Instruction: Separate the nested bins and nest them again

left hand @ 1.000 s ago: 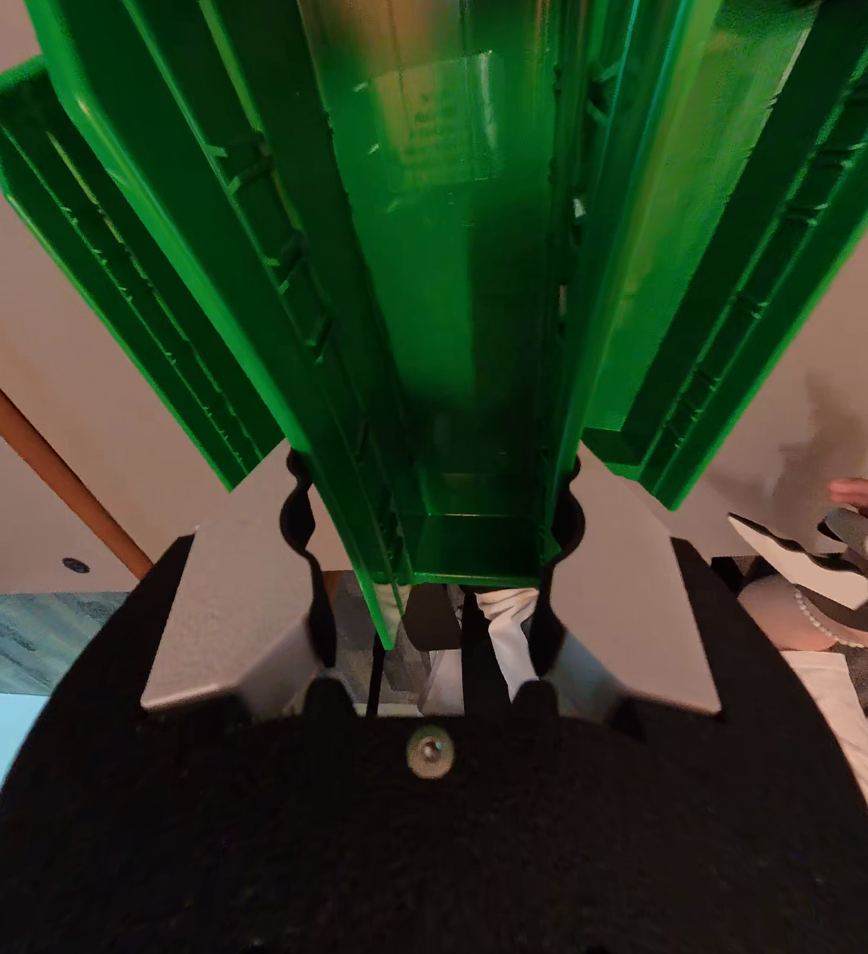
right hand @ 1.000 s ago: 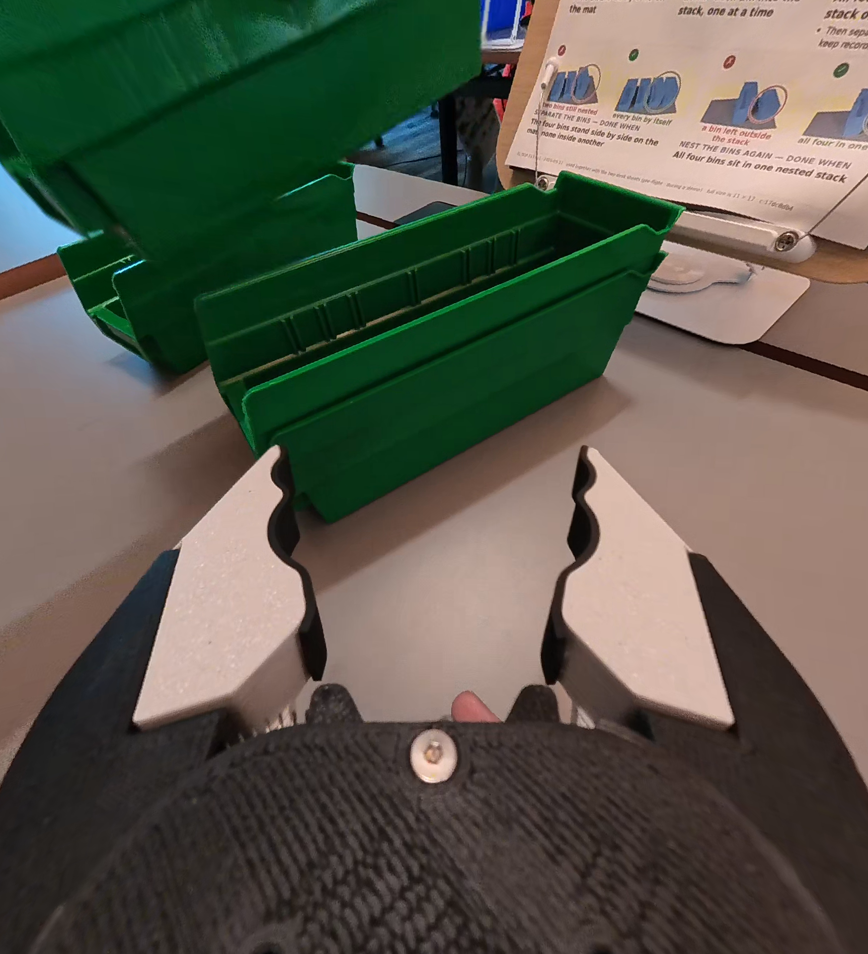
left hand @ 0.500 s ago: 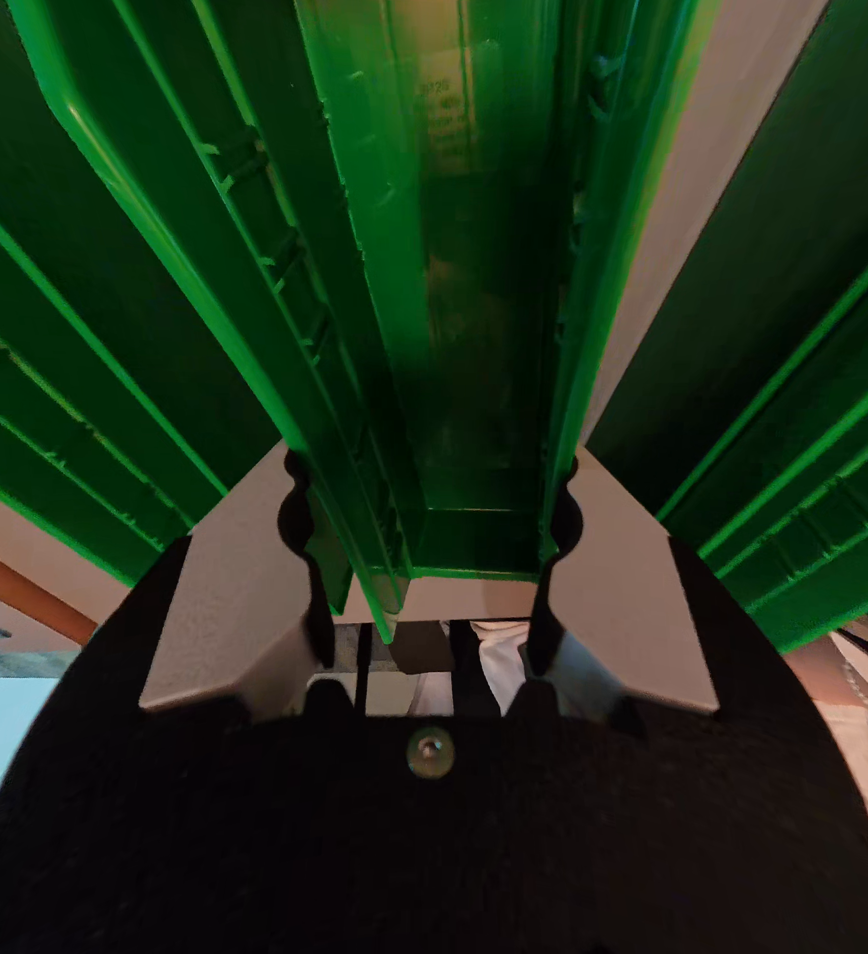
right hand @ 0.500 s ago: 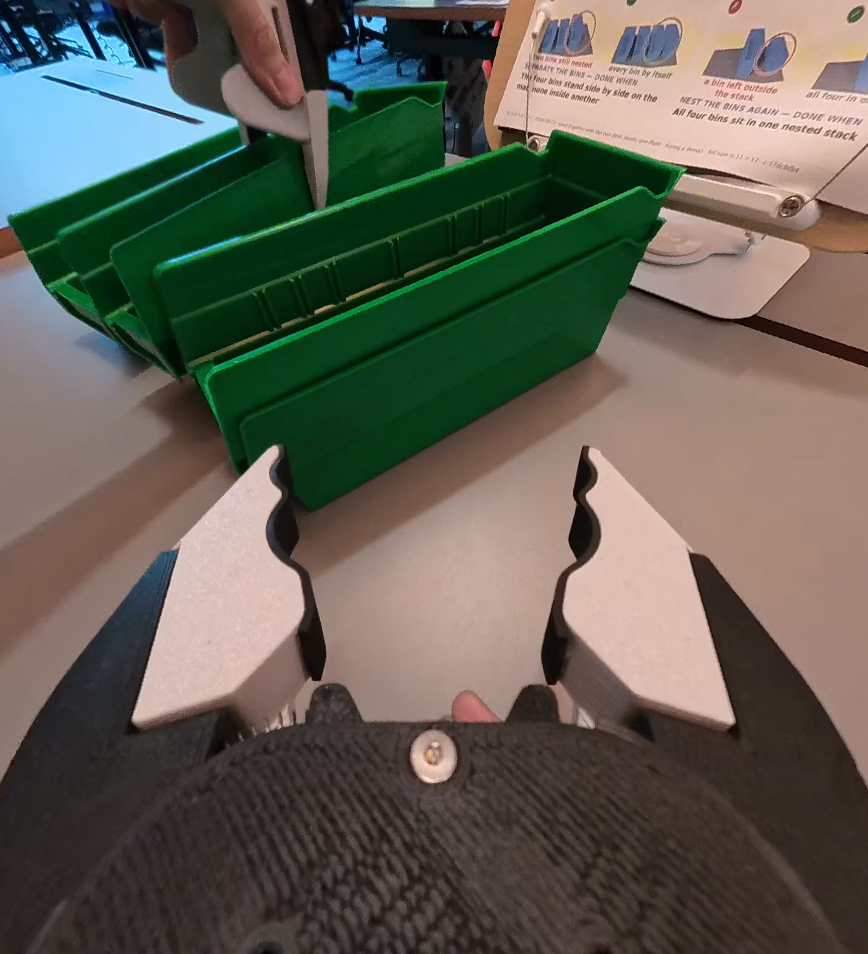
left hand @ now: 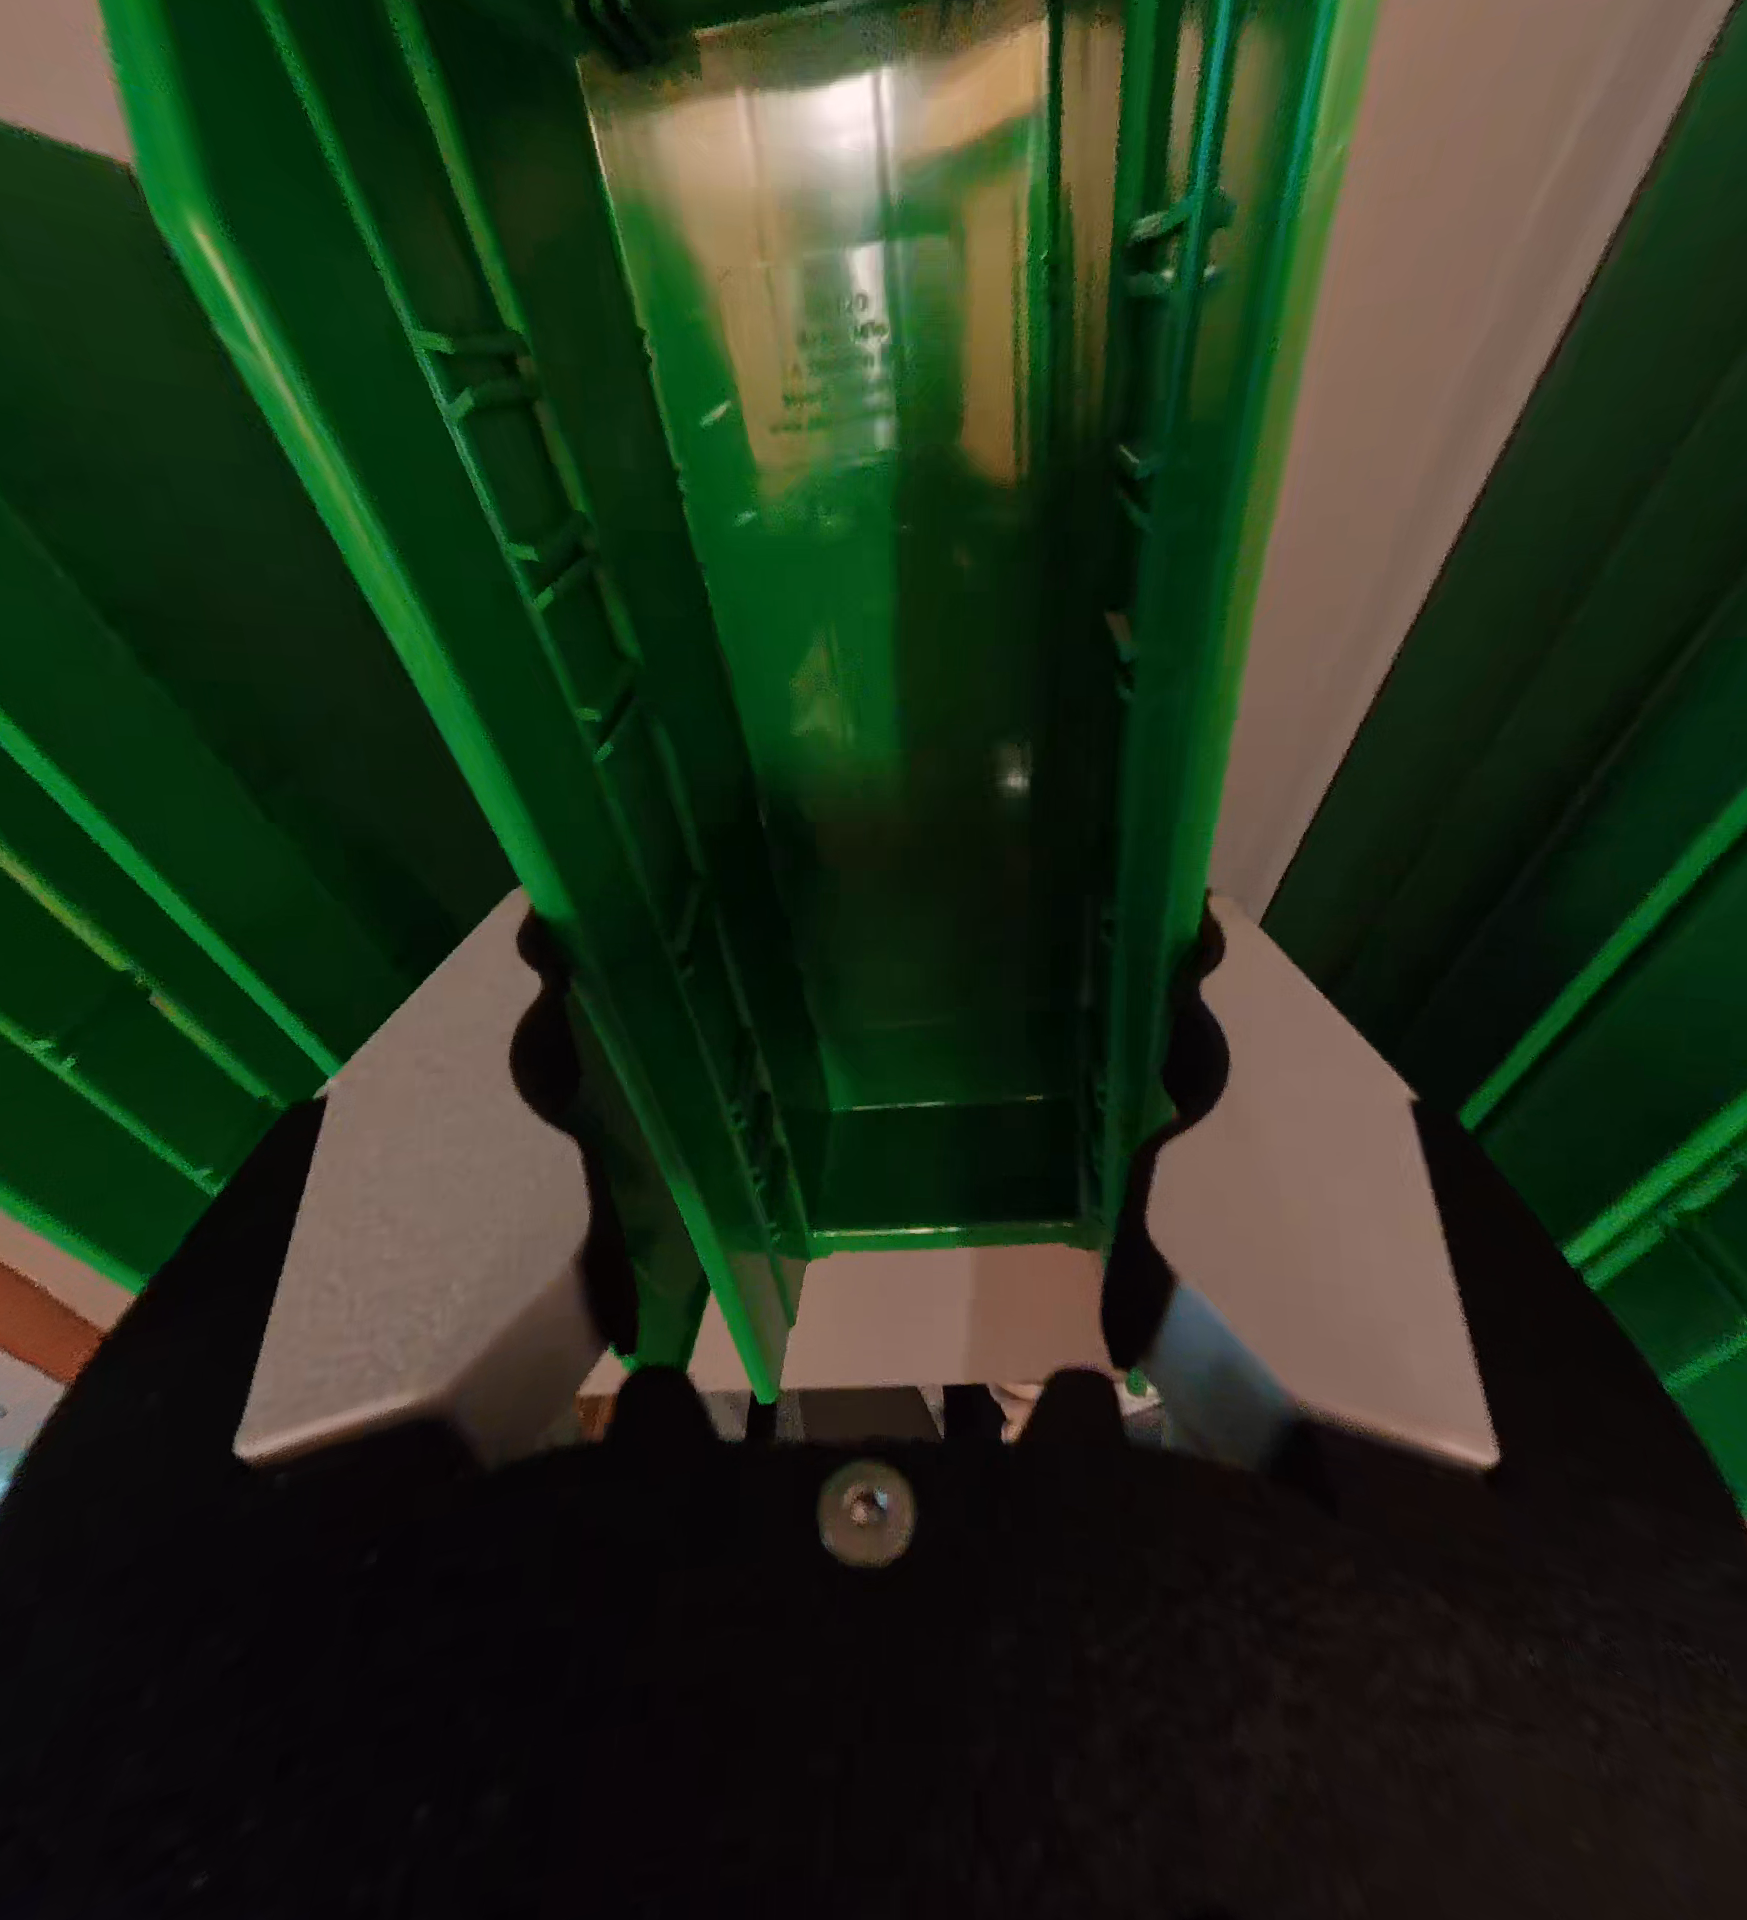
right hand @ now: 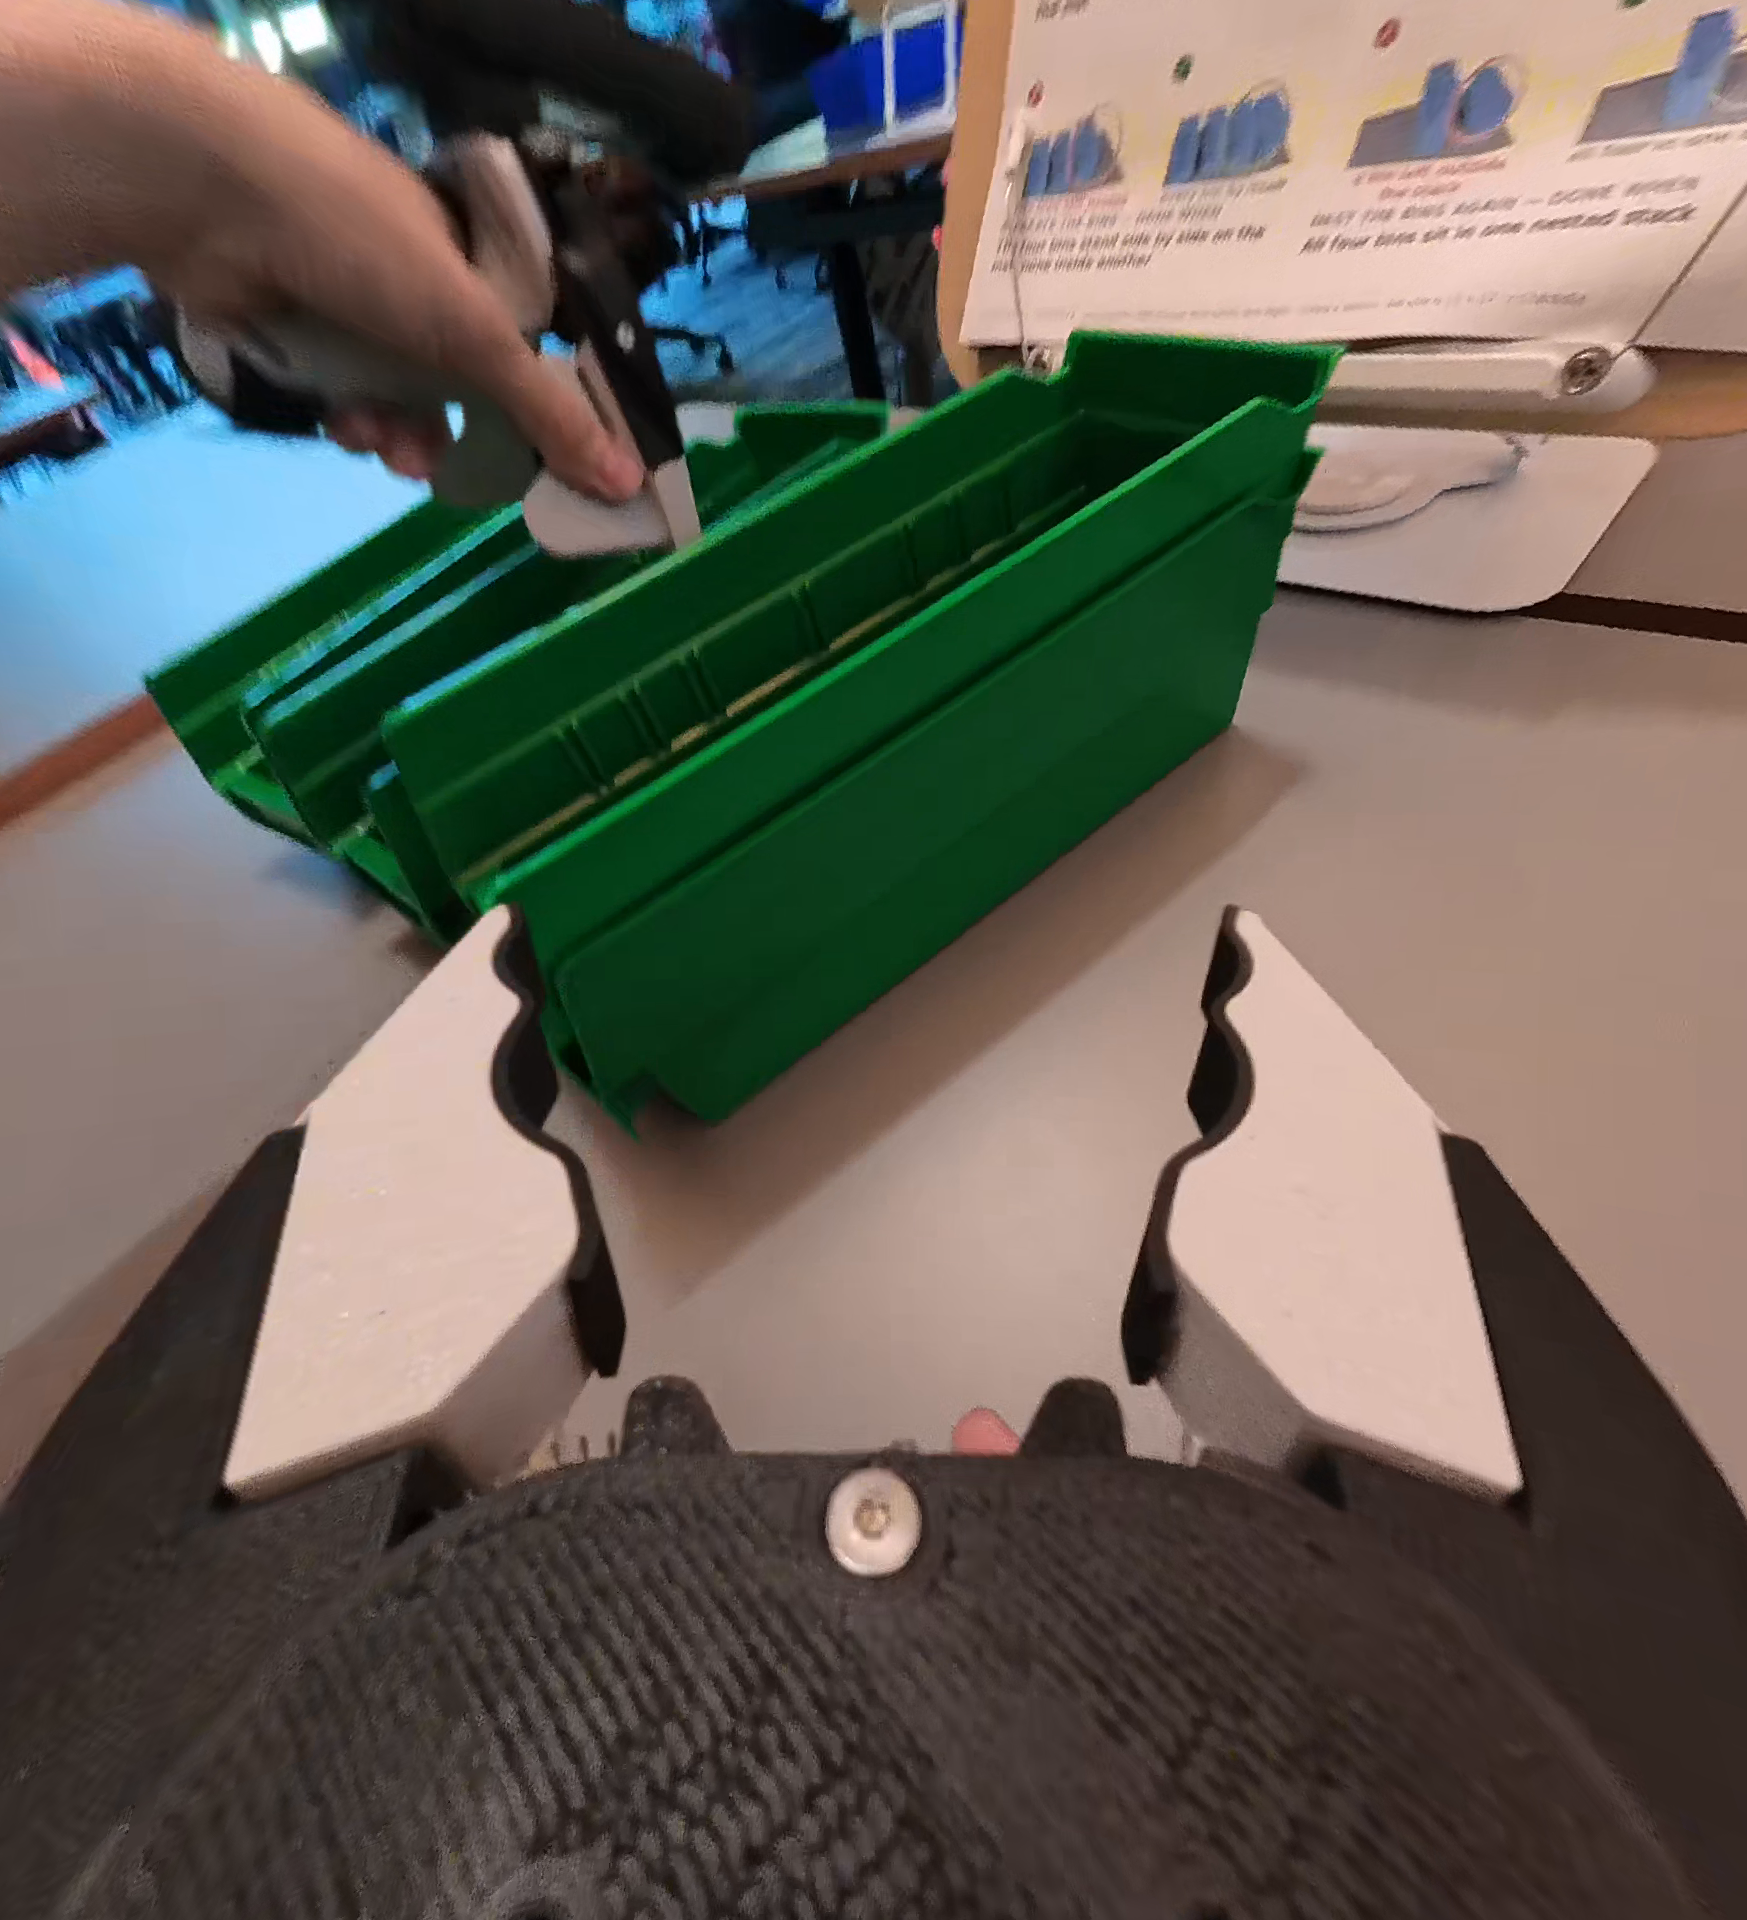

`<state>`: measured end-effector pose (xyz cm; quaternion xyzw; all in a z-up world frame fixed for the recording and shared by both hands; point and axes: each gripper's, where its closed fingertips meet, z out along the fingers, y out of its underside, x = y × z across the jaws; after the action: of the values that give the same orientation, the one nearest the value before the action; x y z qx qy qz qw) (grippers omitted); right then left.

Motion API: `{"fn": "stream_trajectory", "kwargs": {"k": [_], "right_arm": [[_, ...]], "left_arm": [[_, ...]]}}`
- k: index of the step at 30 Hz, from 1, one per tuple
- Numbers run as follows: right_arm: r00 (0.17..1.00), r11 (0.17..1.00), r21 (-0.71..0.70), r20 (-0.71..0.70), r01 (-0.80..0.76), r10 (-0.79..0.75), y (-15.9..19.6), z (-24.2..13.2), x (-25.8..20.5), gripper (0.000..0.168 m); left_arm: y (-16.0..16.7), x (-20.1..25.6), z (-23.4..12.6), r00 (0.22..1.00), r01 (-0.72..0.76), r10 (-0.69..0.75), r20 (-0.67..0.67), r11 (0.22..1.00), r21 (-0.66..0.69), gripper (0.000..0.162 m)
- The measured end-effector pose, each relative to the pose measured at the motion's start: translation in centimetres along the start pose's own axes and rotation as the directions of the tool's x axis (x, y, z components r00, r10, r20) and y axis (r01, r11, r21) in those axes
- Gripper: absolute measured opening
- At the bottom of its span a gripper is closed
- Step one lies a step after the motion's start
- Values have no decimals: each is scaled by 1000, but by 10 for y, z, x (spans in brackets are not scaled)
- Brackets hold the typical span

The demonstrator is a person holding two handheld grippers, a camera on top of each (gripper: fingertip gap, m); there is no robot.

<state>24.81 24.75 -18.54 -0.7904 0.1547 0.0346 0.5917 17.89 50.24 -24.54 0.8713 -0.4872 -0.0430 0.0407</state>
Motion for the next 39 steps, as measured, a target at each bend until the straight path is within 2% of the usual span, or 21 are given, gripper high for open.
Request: {"fn": "stream_trajectory", "kwargs": {"k": [5, 8, 12, 16, 20, 24, 29, 31, 33, 36, 39], "right_arm": [[997, 997, 37, -47, -65, 66, -9, -9, 3, 137], [989, 990, 41, -52, -135, 137, -19, -1, 0, 142], [963, 963, -16, -27, -269, 268, -46, 34, -7, 141], [962, 963, -141, -178, -231, 205, -57, 64, 0, 137], [938, 915, -273, -262, -296, 225, -57, 89, -5, 133], [884, 862, -334, -404, -381, 234, -54, 103, 0, 130], [847, 783, -421, -474, -458, 241, -39, 119, -20, 126], [838, 747, -466, -499, -475, 221, -30, 122, -26, 137], [822, 730, -486, -541, -480, 180, -27, 121, -23, 132], [798, 697, -498, -575, -516, 180, -28, 119, -22, 127], [798, 680, -533, -588, -504, 130, -33, 117, -20, 120]], "left_arm": [[-5, 3, -29, 999, -34, 41, -27, 977, 210, 116], [-1, 1, -60, 996, -44, 72, -52, 911, 409, 114], [20, -4, -89, 994, -34, 93, -54, 749, 661, 111], [56, -18, -102, 997, -74, 56, 52, 533, 843, 109], [99, -33, -97, 993, -84, -47, 105, 329, 941, 110], [138, -38, -80, 983, -103, -125, 133, 217, 971, 111], [162, -36, -71, 981, -144, -101, 163, 172, 975, 114], [167, -49, -78, 975, -165, -119, 188, 186, 969, 116], [172, -59, -80, 981, -111, -137, 136, 179, 978, 116], [174, -57, -73, 996, -34, -75, 50, 195, 980, 122], [173, -71, -67, 993, -41, -99, 65, 226, 973, 123]]}}
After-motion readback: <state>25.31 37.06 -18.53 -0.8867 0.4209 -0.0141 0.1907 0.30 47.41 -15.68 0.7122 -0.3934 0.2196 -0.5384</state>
